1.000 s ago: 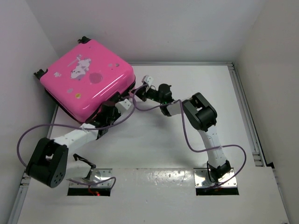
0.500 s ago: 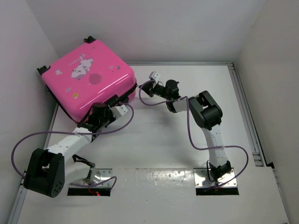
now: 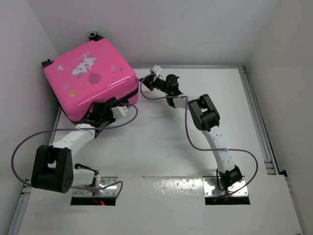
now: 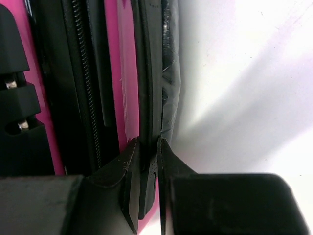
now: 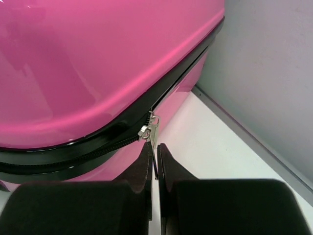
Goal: Pack the luggage
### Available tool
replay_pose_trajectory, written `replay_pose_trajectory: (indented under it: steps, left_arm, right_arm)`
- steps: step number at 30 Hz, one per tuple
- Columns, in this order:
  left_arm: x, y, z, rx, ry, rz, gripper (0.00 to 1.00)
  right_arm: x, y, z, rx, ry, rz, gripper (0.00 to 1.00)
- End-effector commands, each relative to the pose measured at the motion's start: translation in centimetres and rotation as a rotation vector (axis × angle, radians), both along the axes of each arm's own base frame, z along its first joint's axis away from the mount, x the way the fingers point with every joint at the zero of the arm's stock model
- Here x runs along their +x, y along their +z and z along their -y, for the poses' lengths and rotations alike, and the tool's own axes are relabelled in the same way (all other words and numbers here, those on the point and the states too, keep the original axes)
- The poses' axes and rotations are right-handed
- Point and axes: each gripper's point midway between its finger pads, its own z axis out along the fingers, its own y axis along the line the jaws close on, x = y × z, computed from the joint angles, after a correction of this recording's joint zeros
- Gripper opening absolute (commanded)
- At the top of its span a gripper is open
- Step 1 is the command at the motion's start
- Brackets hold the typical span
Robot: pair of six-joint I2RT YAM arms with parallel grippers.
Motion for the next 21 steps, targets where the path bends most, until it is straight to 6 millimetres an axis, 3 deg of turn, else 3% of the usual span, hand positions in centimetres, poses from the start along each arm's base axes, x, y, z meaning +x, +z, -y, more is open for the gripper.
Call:
replay_pose_trajectory:
  steps: [1,2,4,5,10,11,12,13,14,15,16,17,18,19,21]
  left_arm:
    - [-5.6,-4.9,-9.3,0.275,0.242,-0.298,0.0]
    - [-4.9,-4.5,-9.3,0.273,0.243,-0.286,0.0]
    - [-4.2,-4.1,-9.5,0.264,0.262,-0.275,0.0]
    - [-3.6,-3.7,-9.2,0.238,0.256,-0.262,0.0]
    - [-2.4,-2.6,-7.6,0.13,0.238,-0.224,0.0]
    - [-2.1,-1.8,-7.1,0.088,0.246,-0.2,0.02]
    - [-1.2,-0.8,-5.6,0.011,0.207,-0.172,0.08]
    - [-0.9,0.0,-4.7,-0.04,0.178,-0.16,0.23]
    - [-0.7,0.9,-3.7,-0.09,0.154,-0.141,0.31]
    - [0.1,3.3,-2.0,-0.185,0.109,-0.071,0.4]
    - [0.4,4.5,-0.6,-0.219,0.077,-0.04,0.59]
    - [0.6,5.7,0.7,-0.26,0.064,-0.014,0.62]
    - [1.0,7.7,3.2,-0.309,-0.01,0.016,0.63]
    - [1.1,9.5,4.5,-0.345,-0.043,0.054,0.64]
    - [1.3,11.9,7.0,-0.439,-0.058,0.082,0.67]
  right_arm:
    - [8.4,1.0,8.2,0.048,-0.345,0.022,0.0]
    - [9.0,-0.2,7.9,0.043,-0.348,0.008,0.0]
    - [9.7,1.2,7.3,0.072,-0.341,0.037,0.0]
    - [9.7,-0.2,6.9,0.062,-0.337,0.02,0.0]
    - [9.2,0.1,6.4,0.083,-0.293,0.028,0.0]
    - [8.8,2.0,6.3,0.118,-0.287,0.068,0.03]
    - [7.6,0.9,6.4,0.096,-0.274,0.04,0.1]
    - [6.7,1.3,5.9,0.095,-0.256,0.049,0.14]
    - [6.7,1.8,7.0,0.091,-0.271,0.062,0.19]
    - [5.3,5.2,7.3,0.115,-0.263,0.126,0.28]
    - [4.2,3.6,8.0,0.09,-0.267,0.092,0.33]
    - [2.4,7.5,8.6,0.107,-0.266,0.151,0.37]
    - [1.7,7.9,9.1,0.106,-0.268,0.142,0.43]
    - [-0.5,4.3,9.9,0.059,-0.259,0.062,0.47]
    - [-2.6,10.2,11.0,0.095,-0.259,0.125,0.54]
